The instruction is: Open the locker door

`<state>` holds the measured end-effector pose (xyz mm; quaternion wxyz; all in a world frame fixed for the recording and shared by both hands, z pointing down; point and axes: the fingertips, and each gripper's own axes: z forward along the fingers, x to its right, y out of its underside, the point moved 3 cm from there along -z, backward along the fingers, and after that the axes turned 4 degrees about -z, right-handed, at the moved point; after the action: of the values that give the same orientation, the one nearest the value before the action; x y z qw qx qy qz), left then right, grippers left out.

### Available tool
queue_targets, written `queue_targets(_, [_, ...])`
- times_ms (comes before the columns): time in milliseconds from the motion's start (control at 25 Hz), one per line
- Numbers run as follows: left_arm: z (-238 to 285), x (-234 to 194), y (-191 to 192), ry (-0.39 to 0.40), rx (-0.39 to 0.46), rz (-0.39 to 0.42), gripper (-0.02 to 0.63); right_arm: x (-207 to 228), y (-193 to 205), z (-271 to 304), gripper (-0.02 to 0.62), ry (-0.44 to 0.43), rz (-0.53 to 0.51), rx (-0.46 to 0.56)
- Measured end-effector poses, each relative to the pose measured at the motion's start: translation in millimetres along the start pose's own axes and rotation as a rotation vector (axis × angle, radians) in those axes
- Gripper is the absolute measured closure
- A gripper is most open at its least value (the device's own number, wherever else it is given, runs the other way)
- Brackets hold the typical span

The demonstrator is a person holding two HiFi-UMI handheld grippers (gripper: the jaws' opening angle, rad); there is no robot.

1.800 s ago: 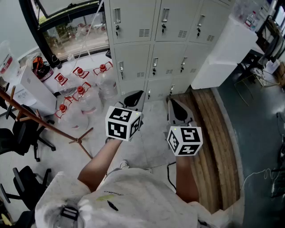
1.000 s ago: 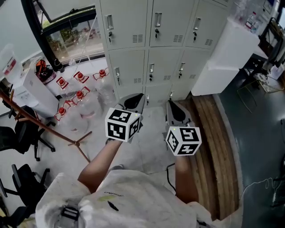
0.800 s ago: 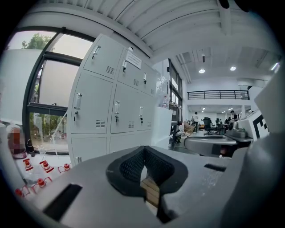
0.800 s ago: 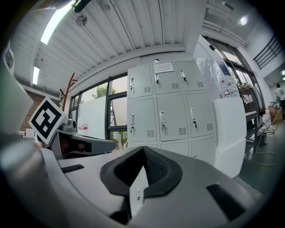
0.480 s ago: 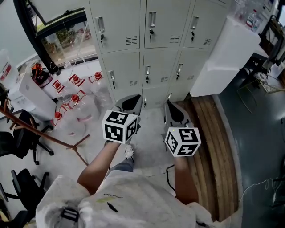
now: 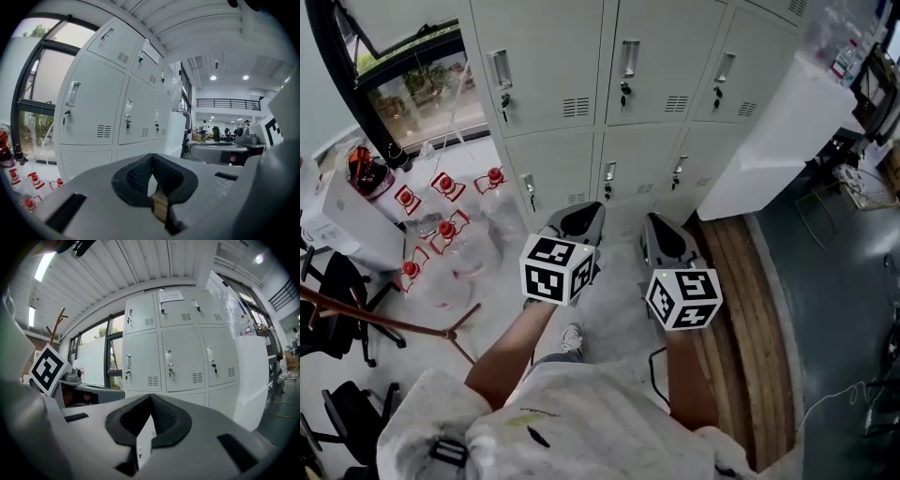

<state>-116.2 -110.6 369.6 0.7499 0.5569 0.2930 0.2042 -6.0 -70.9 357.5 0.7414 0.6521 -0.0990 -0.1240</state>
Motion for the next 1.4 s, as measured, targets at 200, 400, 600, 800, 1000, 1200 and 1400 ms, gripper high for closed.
queue_targets(200, [31, -30, -13, 0.029, -0.006, -0.019, 0.600, 7, -7, 45, 0.598, 0.005, -0.001, -0.025])
queue_targets(400, [53, -56, -22, 0.049, -0.013, -0.032, 0.600, 10, -12, 79, 0.598, 0.012, 0.001, -0.030])
queue_targets(600, [68, -71, -29, 0.074, -0.014, -0.031, 0.600, 14, -19, 103, 0.598, 0.022, 0.006, -0.025])
queue_targets(800, [78, -82, -32, 0.103, -0.021, -0.028, 0.600, 15, -27, 125, 0.598, 0.040, 0.046, 0.002])
queue_targets(1000, [88, -89, -39, 0.125, -0.015, -0.007, 0.600, 16, -32, 138, 0.598, 0.048, 0.094, 0.029])
queue_targets(1200, [96, -97, -43, 0.124, -0.009, -0.005, 0.600, 20, -34, 146, 0.598, 0.048, 0.100, 0.044])
queue_targets(1400, [106, -105, -49, 0.103, 0.000, 0.009, 0.600, 29, -37, 161, 0.598, 0.022, 0.125, 0.063])
